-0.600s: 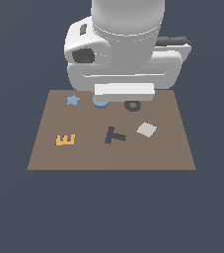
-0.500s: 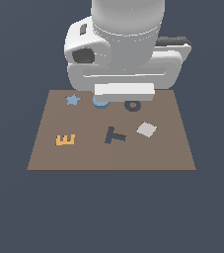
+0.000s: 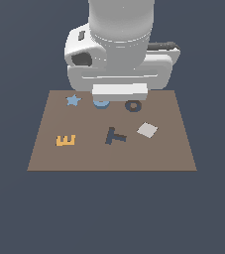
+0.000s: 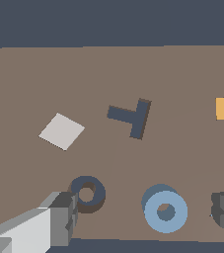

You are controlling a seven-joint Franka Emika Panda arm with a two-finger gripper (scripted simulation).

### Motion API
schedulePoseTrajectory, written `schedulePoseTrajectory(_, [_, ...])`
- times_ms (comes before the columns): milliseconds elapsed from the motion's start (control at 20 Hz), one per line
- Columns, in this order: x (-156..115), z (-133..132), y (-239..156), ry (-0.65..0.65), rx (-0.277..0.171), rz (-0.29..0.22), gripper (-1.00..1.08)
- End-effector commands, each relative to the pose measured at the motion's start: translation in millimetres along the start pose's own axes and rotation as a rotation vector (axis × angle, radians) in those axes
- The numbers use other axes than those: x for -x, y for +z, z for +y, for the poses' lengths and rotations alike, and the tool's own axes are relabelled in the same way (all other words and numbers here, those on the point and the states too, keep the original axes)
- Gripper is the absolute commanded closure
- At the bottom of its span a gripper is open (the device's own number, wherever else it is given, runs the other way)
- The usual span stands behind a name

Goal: Insert a designated object into the corresponding slot on a board.

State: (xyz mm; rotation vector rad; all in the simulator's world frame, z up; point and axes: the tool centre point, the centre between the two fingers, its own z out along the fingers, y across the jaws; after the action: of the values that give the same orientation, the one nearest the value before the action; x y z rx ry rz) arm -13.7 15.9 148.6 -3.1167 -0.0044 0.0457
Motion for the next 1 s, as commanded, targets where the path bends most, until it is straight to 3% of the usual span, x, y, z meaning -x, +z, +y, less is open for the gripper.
schedulePoseTrajectory(0, [7, 5, 9, -0.001, 0.002, 0.002, -0.92])
schedulePoseTrajectory(550, [53, 38, 68, -0.013, 0.017, 0.02, -0.92])
schedulePoseTrajectory(950, [71, 53, 94, -0.018, 0.024, 0.028, -0.92])
